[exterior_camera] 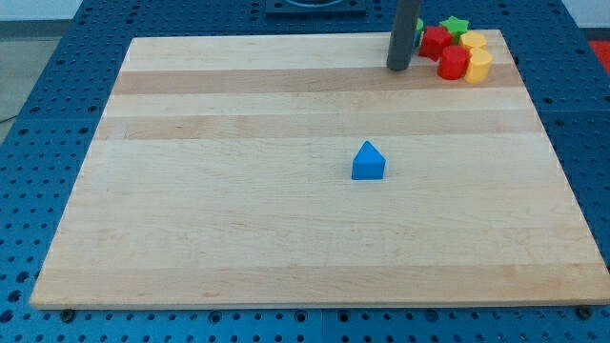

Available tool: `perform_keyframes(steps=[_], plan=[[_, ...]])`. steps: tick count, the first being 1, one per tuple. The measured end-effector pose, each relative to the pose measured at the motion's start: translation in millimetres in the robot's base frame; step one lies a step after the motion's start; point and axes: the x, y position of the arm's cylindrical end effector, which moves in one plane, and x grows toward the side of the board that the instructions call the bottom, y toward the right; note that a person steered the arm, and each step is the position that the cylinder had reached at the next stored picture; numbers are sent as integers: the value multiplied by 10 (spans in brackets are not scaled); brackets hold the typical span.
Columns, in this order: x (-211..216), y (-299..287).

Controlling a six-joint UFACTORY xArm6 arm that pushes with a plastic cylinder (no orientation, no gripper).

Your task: Slide the blue triangle towards the top center

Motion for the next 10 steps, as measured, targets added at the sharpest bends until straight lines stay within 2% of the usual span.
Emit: perform_keyframes(steps=[1,2,3,4,5,6,7,8,10], plan=[[687,-483],[1083,-1367],[1616,-1599],[1934,-1102],[1701,-262],[1420,172],[1859,181],[1866,588],[669,112]])
